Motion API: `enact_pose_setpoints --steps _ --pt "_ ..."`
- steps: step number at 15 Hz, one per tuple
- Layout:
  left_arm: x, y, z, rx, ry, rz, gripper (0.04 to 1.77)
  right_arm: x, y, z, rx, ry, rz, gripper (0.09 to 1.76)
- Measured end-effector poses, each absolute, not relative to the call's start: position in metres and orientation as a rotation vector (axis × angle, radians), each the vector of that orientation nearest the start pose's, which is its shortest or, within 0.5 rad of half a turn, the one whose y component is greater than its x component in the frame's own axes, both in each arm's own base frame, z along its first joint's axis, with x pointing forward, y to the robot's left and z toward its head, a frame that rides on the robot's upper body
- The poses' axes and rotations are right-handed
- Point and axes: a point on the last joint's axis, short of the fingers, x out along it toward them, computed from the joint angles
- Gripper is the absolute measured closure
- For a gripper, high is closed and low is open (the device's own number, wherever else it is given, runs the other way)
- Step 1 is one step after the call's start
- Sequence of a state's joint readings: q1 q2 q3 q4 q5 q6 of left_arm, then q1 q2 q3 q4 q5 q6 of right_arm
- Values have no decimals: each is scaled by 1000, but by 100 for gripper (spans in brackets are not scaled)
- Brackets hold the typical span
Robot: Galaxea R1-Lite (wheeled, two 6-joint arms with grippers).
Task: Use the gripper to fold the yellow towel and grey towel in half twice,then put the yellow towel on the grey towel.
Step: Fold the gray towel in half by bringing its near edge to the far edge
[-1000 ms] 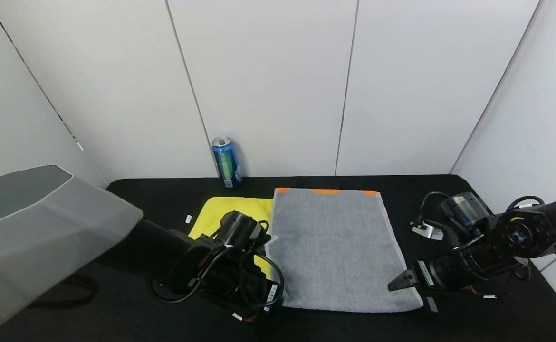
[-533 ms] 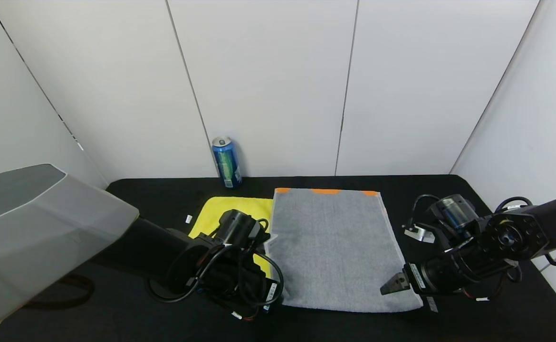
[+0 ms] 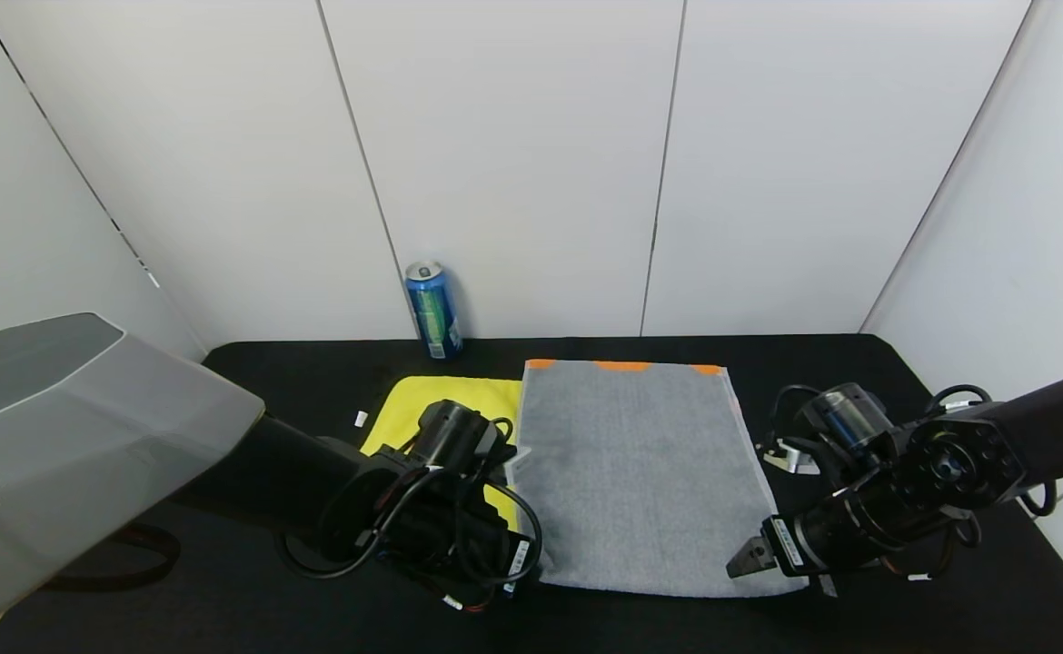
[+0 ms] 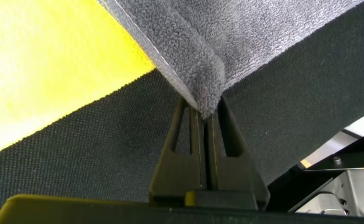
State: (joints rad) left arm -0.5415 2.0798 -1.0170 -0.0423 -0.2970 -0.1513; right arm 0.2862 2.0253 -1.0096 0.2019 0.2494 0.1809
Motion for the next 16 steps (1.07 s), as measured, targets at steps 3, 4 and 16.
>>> enact_pose_setpoints --steps 3,4,16 --pt "297 -186 60 -1 1094 -681 169 308 99 65 127 1270 360 14" --pt "297 -186 60 -1 1094 -681 169 308 99 65 127 1270 360 14" --pt "297 -186 59 -2 1092 -680 169 307 99 65 124 1270 363 174"
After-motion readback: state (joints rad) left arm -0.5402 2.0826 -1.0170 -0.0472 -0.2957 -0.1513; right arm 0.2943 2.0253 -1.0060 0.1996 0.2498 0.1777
